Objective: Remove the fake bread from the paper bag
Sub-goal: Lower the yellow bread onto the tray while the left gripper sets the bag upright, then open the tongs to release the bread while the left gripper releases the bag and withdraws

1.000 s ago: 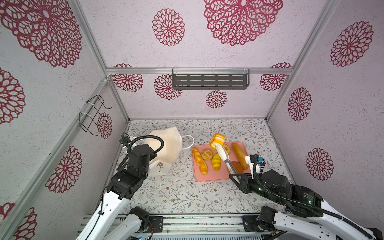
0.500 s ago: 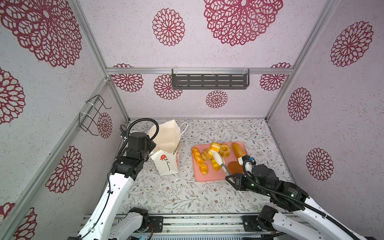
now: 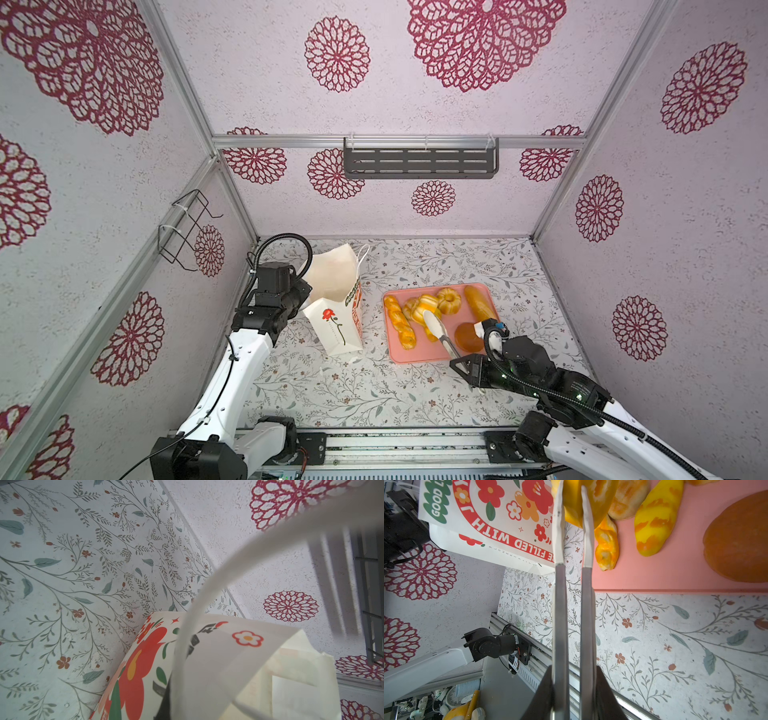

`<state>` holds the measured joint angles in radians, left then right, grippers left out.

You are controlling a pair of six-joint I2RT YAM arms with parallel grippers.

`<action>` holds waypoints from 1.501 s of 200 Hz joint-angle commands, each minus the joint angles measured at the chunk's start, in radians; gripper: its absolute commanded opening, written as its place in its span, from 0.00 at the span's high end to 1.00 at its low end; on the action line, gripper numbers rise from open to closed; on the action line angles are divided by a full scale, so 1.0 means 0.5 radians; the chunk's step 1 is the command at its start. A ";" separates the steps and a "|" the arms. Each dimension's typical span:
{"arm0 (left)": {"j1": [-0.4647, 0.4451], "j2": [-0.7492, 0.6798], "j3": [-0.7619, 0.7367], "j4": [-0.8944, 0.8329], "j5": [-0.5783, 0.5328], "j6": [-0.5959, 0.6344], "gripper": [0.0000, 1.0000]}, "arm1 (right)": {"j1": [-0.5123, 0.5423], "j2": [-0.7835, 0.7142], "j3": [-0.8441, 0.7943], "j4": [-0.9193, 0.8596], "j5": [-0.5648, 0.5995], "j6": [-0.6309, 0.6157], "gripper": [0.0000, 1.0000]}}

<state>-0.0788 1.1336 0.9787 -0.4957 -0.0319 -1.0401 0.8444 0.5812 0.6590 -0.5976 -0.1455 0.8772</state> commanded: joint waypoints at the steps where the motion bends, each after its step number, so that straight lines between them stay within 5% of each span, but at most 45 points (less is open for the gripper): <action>1: 0.029 -0.007 -0.026 0.092 0.064 0.077 0.78 | -0.011 -0.009 0.020 0.175 -0.046 0.013 1.00; 54: 0.036 -0.097 0.010 0.080 0.073 0.212 0.00 | -0.011 -0.048 -0.002 0.155 -0.044 0.028 1.00; 129: 0.037 -0.336 0.269 -0.245 0.057 0.443 0.03 | -0.014 -0.039 -0.098 0.215 -0.033 0.114 1.00; 174: 0.038 -0.599 0.402 -0.592 -0.154 0.621 0.03 | -0.032 0.052 -0.123 0.319 -0.052 0.148 1.00; 257: 0.038 -1.471 0.025 -0.874 -0.318 0.649 0.03 | -0.057 0.101 -0.354 0.549 -0.229 0.307 1.00; 300: 0.038 -1.686 -0.120 -0.959 -0.331 0.548 0.03 | -0.084 0.133 -0.222 0.060 -0.011 0.164 1.00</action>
<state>-0.0666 0.3202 0.9470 -0.9329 -0.1749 -0.7341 0.8185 0.6537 0.4847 -0.4271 -0.2146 0.9955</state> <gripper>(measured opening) 0.974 0.266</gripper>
